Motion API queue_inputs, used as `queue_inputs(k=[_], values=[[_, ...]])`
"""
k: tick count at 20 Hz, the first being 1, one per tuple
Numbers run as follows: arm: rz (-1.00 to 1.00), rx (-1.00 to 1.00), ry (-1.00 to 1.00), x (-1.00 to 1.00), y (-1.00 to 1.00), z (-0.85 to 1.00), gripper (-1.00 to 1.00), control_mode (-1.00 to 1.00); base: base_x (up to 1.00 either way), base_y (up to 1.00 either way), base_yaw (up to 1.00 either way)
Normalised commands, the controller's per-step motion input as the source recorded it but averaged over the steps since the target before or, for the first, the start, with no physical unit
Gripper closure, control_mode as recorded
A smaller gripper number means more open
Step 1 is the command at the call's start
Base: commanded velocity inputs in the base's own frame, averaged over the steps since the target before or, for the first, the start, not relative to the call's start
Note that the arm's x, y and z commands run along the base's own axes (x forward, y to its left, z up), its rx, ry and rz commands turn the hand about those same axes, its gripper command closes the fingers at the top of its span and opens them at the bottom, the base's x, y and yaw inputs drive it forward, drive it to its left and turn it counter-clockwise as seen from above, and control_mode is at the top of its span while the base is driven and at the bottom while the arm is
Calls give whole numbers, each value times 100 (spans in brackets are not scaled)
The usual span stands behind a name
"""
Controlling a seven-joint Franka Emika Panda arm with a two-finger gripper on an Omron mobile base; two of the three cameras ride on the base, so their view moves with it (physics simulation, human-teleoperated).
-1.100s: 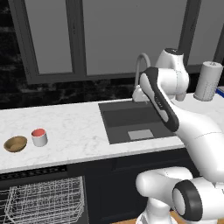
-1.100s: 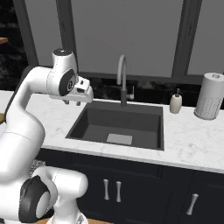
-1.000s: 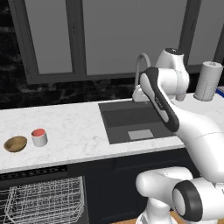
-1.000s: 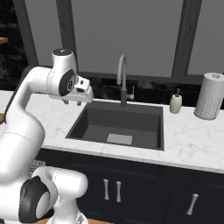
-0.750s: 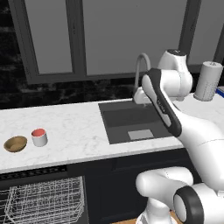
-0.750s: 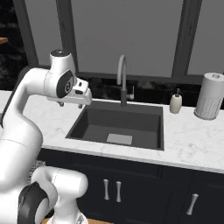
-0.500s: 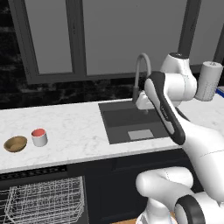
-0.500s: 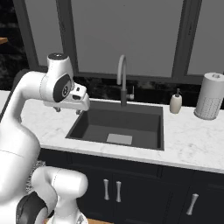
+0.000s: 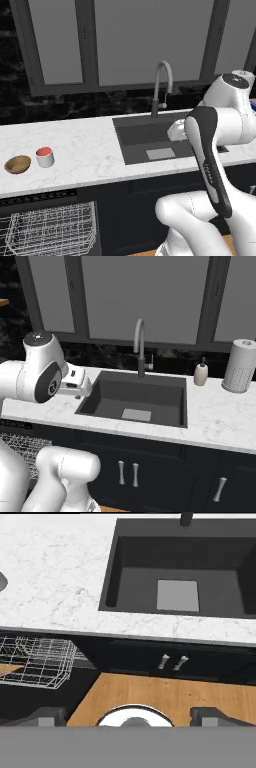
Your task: Pick up the cup and bowl from the counter, place them in the dishwasher, and close the dishwasher door.
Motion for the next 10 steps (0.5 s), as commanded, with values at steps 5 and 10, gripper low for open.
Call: queue_inputs(k=[5,10], values=[[0,0,-31,-60,0,36,-100,-100,0,0,0],[0,0,-5,-12,0,6,-100,100,-29,0,-1]])
